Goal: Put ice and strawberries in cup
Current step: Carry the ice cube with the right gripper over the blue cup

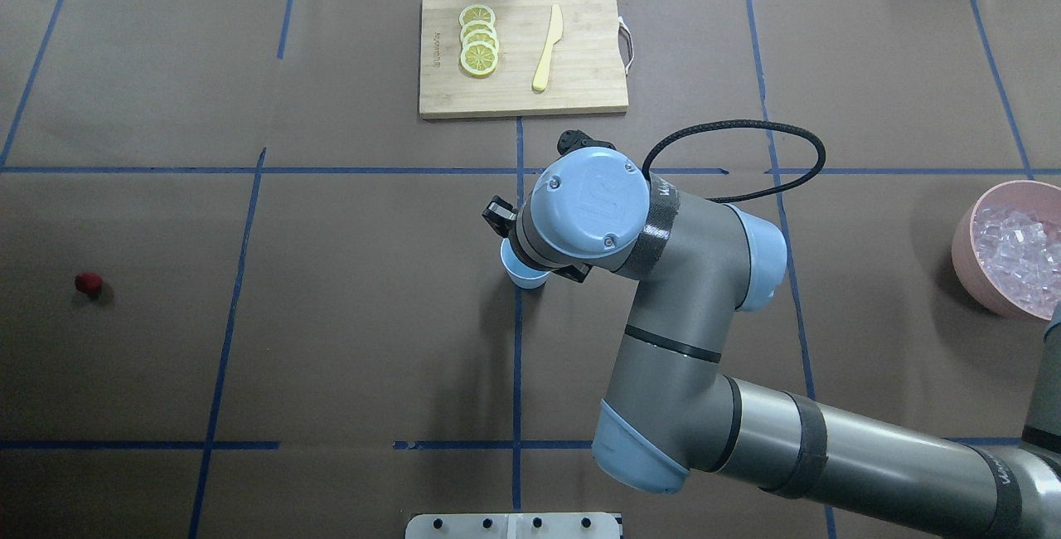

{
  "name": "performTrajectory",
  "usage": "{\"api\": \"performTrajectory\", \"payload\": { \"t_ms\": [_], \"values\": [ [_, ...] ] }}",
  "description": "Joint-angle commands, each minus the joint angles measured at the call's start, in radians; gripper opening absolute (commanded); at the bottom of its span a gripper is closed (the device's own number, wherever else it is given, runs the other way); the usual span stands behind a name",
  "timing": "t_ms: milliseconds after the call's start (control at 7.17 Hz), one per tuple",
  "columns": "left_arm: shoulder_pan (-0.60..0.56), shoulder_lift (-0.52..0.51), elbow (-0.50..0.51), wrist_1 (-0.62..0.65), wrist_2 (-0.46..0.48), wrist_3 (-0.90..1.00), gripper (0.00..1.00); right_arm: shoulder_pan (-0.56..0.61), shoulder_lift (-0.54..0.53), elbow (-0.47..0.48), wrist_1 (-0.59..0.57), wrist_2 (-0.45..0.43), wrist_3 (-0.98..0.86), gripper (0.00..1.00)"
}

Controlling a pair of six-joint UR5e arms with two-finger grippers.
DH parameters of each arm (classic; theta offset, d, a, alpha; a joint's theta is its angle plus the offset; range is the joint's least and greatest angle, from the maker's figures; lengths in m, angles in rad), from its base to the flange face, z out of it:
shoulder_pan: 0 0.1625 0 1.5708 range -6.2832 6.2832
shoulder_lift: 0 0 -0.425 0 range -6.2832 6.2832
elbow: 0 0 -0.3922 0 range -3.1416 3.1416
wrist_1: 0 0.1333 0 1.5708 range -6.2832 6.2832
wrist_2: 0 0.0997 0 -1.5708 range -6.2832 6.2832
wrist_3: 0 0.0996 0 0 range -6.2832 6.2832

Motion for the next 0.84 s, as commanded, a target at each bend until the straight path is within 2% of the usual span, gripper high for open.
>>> {"api": "performTrajectory", "payload": {
  "t_ms": [0, 279, 419, 698],
  "values": [
    [0.000, 0.000, 0.000, 0.000, -0.002, 0.000, 1.00, 0.001, 0.001, -0.017, -0.002, -0.003, -0.001, 0.25],
    [0.000, 0.000, -0.002, 0.000, -0.002, 0.000, 1.00, 0.001, 0.000, -0.019, -0.002, -0.003, -0.001, 0.40],
    [0.000, 0.000, -0.002, 0.000, -0.002, 0.000, 1.00, 0.000, 0.000, -0.021, -0.004, -0.003, -0.001, 0.56],
    [0.000, 0.000, -0.002, 0.000, -0.002, 0.000, 1.00, 0.000, 0.000, -0.024, -0.004, -0.003, 0.000, 0.58]
  ]
}}
